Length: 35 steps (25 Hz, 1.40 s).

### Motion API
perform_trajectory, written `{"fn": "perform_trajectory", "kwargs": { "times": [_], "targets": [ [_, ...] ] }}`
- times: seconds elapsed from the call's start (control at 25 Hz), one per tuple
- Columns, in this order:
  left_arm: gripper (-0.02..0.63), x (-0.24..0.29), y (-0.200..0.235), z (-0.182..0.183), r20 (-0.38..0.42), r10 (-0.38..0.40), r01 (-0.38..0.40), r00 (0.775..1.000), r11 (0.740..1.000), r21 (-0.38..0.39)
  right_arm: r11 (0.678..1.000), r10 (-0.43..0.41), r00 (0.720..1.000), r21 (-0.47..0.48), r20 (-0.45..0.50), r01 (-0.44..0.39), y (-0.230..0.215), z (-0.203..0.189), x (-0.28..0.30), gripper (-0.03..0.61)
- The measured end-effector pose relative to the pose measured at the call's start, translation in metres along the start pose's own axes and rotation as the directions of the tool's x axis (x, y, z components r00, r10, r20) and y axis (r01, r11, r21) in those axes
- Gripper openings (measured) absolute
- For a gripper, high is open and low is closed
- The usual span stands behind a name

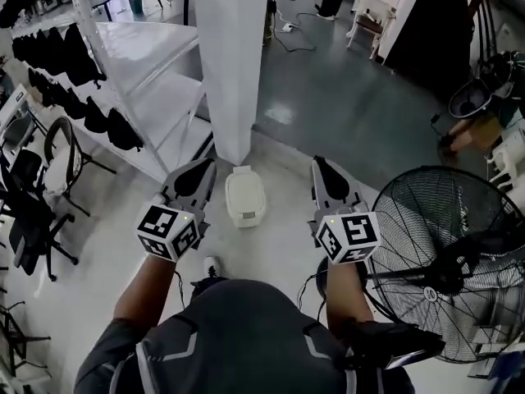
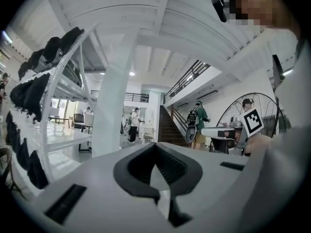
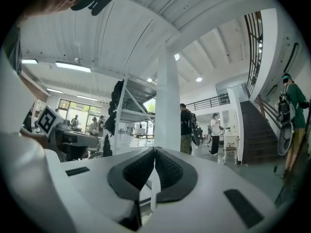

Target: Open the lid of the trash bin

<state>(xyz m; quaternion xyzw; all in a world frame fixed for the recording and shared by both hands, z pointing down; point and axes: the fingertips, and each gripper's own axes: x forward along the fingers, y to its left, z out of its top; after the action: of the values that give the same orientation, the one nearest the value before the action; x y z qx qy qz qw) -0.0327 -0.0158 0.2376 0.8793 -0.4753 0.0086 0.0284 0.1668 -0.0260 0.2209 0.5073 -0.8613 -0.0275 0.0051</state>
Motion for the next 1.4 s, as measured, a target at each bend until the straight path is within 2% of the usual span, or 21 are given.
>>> {"fn": "perform_trajectory", "kwargs": {
  "times": [0.36, 0.64, 0.8, 1.0, 1.2, 1.4],
  "targets": [
    [0.008, 0.038, 0.078, -0.006, -0.014, -0.088, 0.088, 0.996, 0.996, -0.013, 0.996, -0.088, 0.996, 0.005, -0.035, 0.088, 0.002, -0.01, 0.071, 0.026],
    [0.008, 0.057, 0.113, -0.014, 0.004, -0.164, 0.164, 0.986, 0.986, -0.024, 0.99, -0.14, 0.988, -0.009, -0.069, 0.14, 0.009, -0.023, 0.109, 0.026],
    [0.008, 0.066, 0.119, -0.031, -0.047, -0.196, 0.198, 0.98, 0.979, 0.043, 0.988, -0.153, 0.984, 0.005, -0.096, 0.154, 0.003, -0.037, 0.121, 0.028],
    [0.009, 0.09, 0.132, -0.061, -0.117, -0.177, 0.179, 0.977, 0.984, 0.001, 0.99, -0.139, 0.979, 0.02, -0.147, 0.143, -0.012, -0.066, 0.147, 0.028],
    [0.008, 0.107, 0.134, -0.101, -0.182, -0.123, 0.119, 0.976, 0.992, -0.034, 0.989, -0.134, 0.964, 0.029, -0.229, 0.144, -0.038, -0.118, 0.158, 0.029],
    [0.009, 0.125, 0.128, -0.136, -0.262, -0.109, 0.103, 0.959, 0.994, -0.039, 0.994, -0.084, 0.95, 0.045, -0.302, 0.102, -0.057, -0.163, 0.169, 0.029]
  ]
}}
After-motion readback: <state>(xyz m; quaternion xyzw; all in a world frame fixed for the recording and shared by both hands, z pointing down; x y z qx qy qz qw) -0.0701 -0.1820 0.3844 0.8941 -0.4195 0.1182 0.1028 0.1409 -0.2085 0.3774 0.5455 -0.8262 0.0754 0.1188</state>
